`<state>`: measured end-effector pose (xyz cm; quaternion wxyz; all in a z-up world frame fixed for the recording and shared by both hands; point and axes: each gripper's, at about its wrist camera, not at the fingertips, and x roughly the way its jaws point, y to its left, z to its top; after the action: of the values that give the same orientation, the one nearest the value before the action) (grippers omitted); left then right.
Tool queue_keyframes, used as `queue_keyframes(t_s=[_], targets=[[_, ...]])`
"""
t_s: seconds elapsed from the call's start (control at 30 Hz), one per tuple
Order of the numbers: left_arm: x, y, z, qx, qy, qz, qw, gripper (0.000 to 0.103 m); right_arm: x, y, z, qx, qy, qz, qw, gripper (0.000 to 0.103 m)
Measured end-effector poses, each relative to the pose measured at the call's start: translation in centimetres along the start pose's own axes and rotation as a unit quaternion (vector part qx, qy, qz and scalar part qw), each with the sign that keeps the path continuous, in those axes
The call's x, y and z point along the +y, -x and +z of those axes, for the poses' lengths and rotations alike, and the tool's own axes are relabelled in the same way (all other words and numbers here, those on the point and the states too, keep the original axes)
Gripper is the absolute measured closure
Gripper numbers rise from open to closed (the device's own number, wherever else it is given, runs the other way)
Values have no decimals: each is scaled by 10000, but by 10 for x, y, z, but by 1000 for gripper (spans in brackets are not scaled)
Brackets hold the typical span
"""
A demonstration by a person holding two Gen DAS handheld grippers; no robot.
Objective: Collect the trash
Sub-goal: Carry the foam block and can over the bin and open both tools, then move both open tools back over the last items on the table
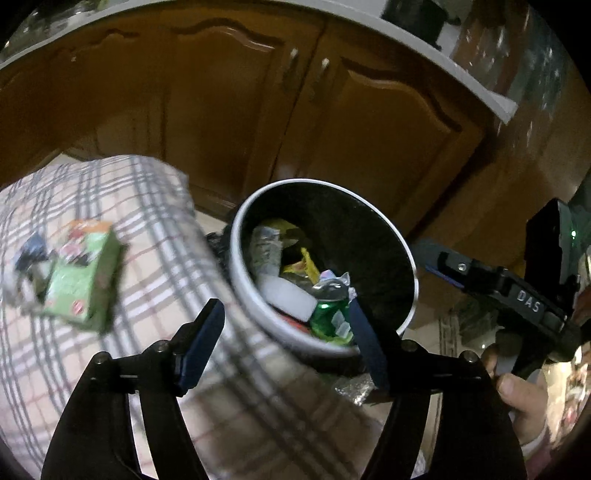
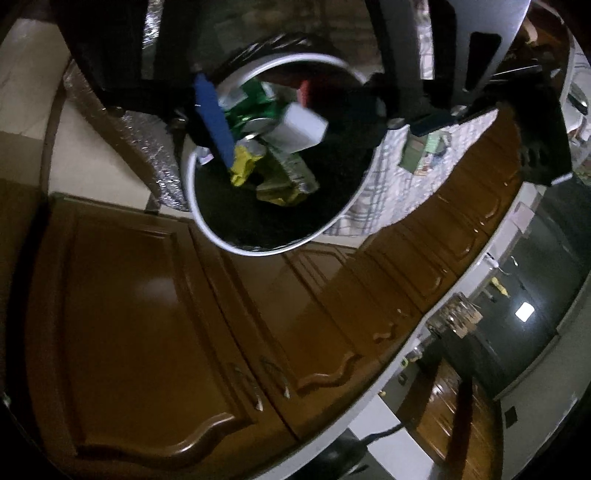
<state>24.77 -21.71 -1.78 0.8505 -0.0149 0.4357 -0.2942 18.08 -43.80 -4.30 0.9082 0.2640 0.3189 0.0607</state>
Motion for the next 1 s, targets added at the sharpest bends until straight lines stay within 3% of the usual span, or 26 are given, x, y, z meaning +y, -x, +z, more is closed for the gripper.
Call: queue_keyframes(t_s=[0.37, 0.67, 1.0], targets=[[72, 59, -48, -418, 907, 358, 9944, 31, 58, 1, -37, 51, 383, 368, 9986, 22], [127, 91, -77, -548, 1463, 633, 9857, 31, 103, -19, -62, 372, 637, 686, 9949, 21], [159, 106, -94, -593, 1670, 798, 9809, 31, 127, -37, -76, 607, 768, 738, 9925, 21]])
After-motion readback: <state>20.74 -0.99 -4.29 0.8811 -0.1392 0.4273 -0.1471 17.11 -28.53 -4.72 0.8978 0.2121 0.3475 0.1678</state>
